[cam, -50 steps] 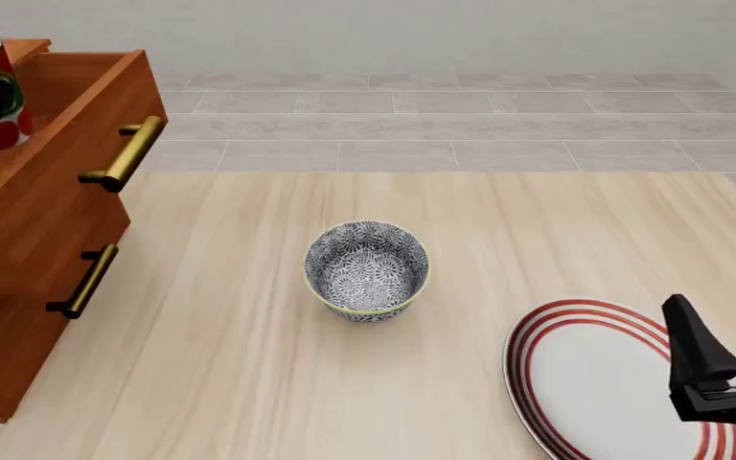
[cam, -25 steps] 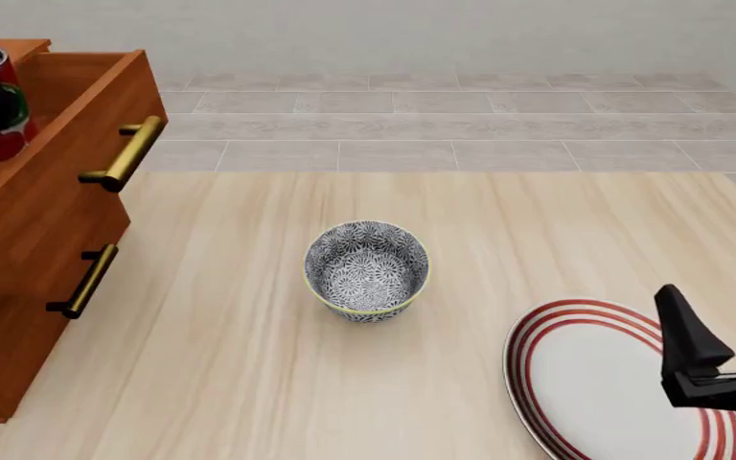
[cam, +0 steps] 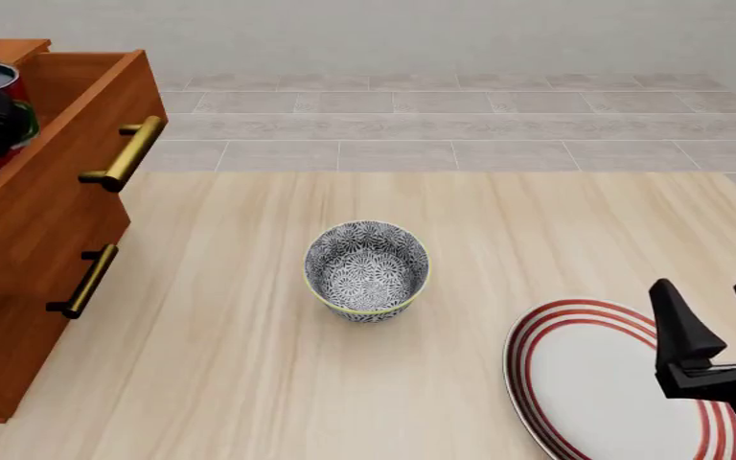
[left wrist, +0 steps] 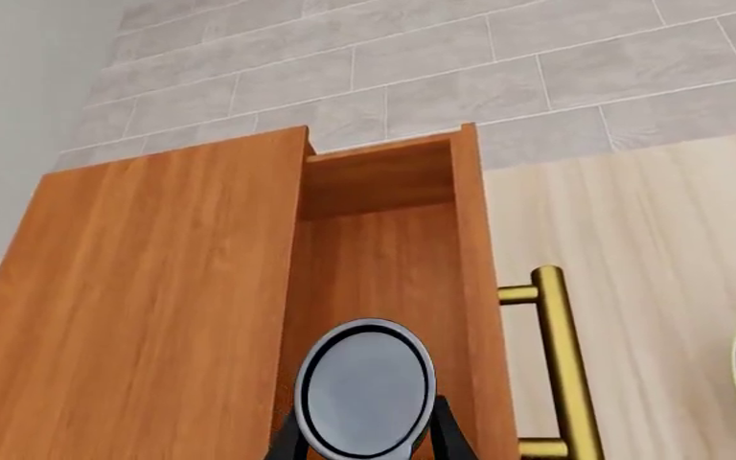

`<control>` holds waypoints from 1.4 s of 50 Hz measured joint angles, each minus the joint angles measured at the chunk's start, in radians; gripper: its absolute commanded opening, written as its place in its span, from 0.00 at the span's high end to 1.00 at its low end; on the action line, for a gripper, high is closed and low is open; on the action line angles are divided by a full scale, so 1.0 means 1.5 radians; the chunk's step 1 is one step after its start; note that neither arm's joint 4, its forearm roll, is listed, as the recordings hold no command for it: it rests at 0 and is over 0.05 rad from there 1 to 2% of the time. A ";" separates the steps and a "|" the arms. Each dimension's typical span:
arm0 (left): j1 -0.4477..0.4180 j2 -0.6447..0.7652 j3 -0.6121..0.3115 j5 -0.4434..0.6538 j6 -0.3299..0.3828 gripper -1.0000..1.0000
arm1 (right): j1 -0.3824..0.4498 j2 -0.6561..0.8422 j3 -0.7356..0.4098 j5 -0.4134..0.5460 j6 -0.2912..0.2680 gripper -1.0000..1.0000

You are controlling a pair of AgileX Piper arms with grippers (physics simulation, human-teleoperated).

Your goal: Put the ketchup in the top drawer of the cabinet.

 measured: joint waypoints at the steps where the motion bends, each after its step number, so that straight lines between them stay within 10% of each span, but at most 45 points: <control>1: 0.000 0.000 0.000 0.000 0.000 1.00 | 0.000 0.001 0.000 -0.001 0.000 0.00; 19: 0.004 0.006 0.000 -0.003 -0.001 1.00 | 0.001 0.025 0.000 -0.024 -0.001 0.00; 20: 0.005 0.007 -0.001 -0.003 -0.001 0.00 | 0.001 0.027 0.000 -0.026 -0.001 0.00; 70: -0.024 -0.017 -0.139 0.091 0.049 0.00 | 0.003 0.100 0.000 -0.097 -0.001 0.00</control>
